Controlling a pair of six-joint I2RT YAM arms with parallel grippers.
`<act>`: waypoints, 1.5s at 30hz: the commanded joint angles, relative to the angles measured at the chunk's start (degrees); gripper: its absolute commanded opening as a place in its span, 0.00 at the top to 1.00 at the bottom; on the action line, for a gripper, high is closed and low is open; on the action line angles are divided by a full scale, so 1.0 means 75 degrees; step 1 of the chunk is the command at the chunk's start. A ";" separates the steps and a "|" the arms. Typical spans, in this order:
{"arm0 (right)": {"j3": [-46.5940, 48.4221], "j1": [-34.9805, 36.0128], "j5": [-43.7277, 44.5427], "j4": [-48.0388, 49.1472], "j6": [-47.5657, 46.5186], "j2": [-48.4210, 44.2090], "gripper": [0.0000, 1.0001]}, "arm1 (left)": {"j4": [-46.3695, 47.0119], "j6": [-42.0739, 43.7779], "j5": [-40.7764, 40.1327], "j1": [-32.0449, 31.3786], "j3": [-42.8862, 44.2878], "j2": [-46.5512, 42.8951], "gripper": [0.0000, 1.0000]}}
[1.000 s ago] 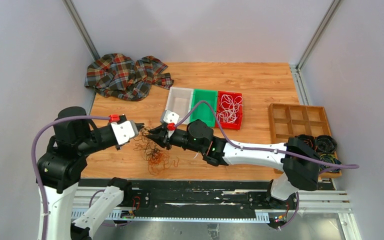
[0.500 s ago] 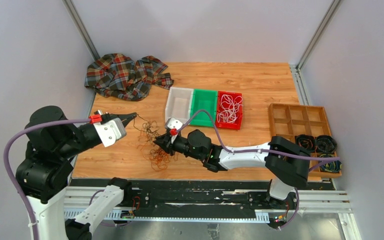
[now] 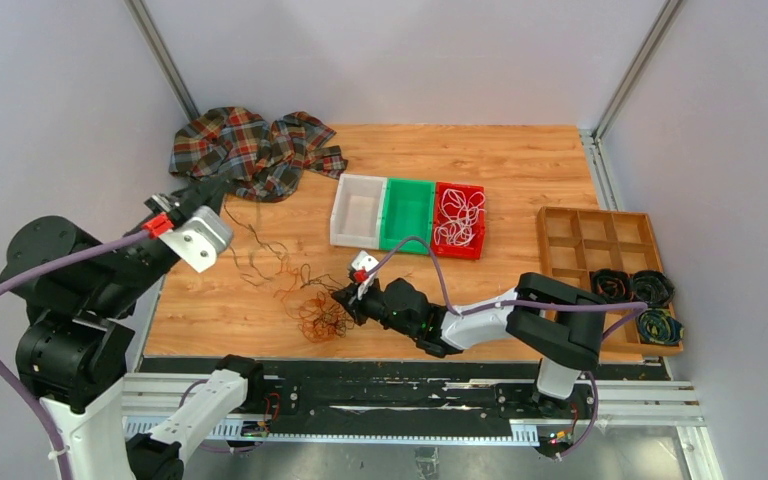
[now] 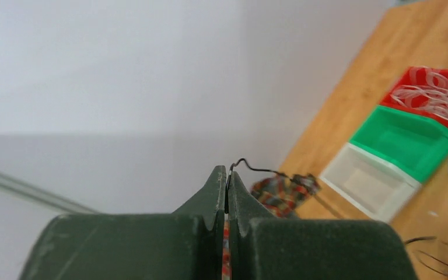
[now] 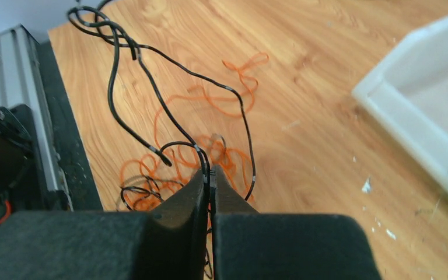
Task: Untangle the cables
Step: Untie the cable, then place the cable in the bin.
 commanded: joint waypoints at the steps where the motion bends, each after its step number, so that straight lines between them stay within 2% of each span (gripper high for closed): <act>1: -0.0283 -0.0063 0.0458 0.0524 0.0359 0.0181 0.99 | 0.2380 -0.0213 -0.1596 -0.0017 -0.0049 -0.0045 1.00; 3: -0.0376 -0.0064 0.0494 0.0621 0.0464 0.0257 0.99 | 0.2935 -0.0320 -0.1833 -0.0014 -0.0016 0.0020 0.99; 6: -0.0429 -0.0054 0.0472 0.0674 0.0519 0.0367 0.99 | 0.2766 -0.0602 -0.1509 -0.0016 0.0432 0.0258 0.99; 10: -0.0520 -0.0052 0.0619 0.0658 0.0516 0.0431 0.99 | 0.3690 -0.0998 -0.1767 -0.0009 0.0426 0.0324 1.00; 12: -0.0547 -0.0050 0.0473 0.0669 0.0472 0.0410 0.97 | 0.3763 -0.1027 -0.1652 -0.0017 0.0525 0.0418 1.00; 13: -0.0545 -0.0041 0.0324 0.0690 0.0413 0.0362 0.90 | 0.3535 -0.1022 -0.1466 -0.0019 0.0686 0.0505 1.00; 16: -0.0572 0.0030 -0.0137 0.0765 0.0095 0.0066 0.56 | 0.3234 -0.1385 -0.0770 -0.0017 0.0755 0.0663 1.00; 17: -0.0595 0.0032 -0.0247 0.0718 0.0001 -0.0092 0.49 | 0.3315 -0.1536 -0.0559 -0.0011 0.0624 0.0655 1.00; 21: -0.0863 0.0033 -0.0288 0.0520 -0.0296 -0.0896 0.38 | 0.3664 -0.2317 0.0038 -0.0016 0.0102 0.0751 1.00; 28: -0.1392 -0.0052 0.0263 -0.0146 -0.0558 -0.2612 0.35 | 0.4956 -0.3348 0.0335 -0.0027 -0.1205 0.1099 1.00; 33: -0.1909 -0.0064 0.1388 -0.0382 -0.0954 -0.3764 0.35 | 0.5821 -0.3923 0.0222 -0.0188 -0.1704 0.1735 1.00; 38: -0.2427 -0.0128 0.2860 -0.0002 -0.1402 -0.4312 0.36 | 0.6491 -0.3929 0.0072 -0.0734 -0.2032 0.2499 1.00; 45: -0.2747 -0.0331 0.3265 0.0052 -0.1883 -0.4795 0.38 | 0.6872 -0.3649 -0.0020 -0.1203 -0.2185 0.3639 1.00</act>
